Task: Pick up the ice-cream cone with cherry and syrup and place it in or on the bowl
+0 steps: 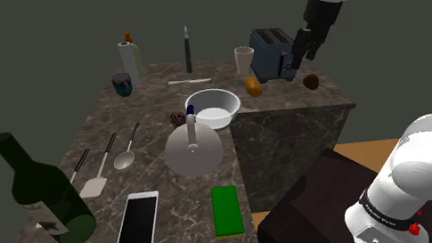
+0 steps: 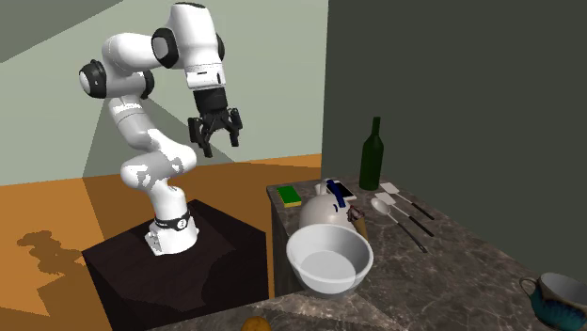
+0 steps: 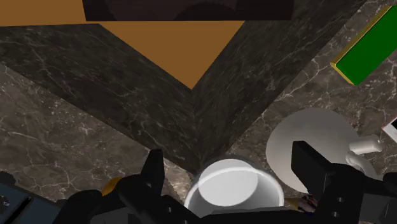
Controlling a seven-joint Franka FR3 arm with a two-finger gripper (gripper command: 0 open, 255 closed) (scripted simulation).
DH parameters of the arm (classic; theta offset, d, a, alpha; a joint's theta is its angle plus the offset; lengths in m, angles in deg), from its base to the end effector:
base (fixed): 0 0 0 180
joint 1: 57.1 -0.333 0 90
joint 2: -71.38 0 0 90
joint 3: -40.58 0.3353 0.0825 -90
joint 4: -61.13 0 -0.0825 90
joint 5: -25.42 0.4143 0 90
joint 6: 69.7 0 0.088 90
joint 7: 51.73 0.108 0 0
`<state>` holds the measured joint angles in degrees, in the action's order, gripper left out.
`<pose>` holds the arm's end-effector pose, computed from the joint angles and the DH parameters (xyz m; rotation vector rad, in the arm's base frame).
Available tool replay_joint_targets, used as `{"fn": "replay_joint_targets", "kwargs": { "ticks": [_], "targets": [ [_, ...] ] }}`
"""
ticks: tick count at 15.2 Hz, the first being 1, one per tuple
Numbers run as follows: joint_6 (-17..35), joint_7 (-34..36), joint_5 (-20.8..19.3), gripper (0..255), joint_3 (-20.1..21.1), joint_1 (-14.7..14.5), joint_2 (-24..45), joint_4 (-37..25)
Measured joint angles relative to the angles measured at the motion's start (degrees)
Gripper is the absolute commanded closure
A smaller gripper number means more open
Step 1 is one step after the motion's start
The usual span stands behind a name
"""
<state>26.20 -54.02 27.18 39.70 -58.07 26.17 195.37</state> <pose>0.3333 0.0019 0.6206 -3.0957 -0.0683 -0.1868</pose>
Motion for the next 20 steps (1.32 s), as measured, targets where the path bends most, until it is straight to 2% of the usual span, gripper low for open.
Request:
{"fn": "replay_joint_targets", "kwargs": {
  "ticks": [4, 10, 20],
  "targets": [
    [2.42, 2.37, 1.19, 0, 1.72, -0.4, 3.32, -0.26],
    [8.37, 8.76, 3.77, 0, 6.16, -1.3, 14.24, -3.65],
    [14.47, 18.91, 4.22, 0, 11.58, -2.22, 36.5, -17.31]
  ]
}}
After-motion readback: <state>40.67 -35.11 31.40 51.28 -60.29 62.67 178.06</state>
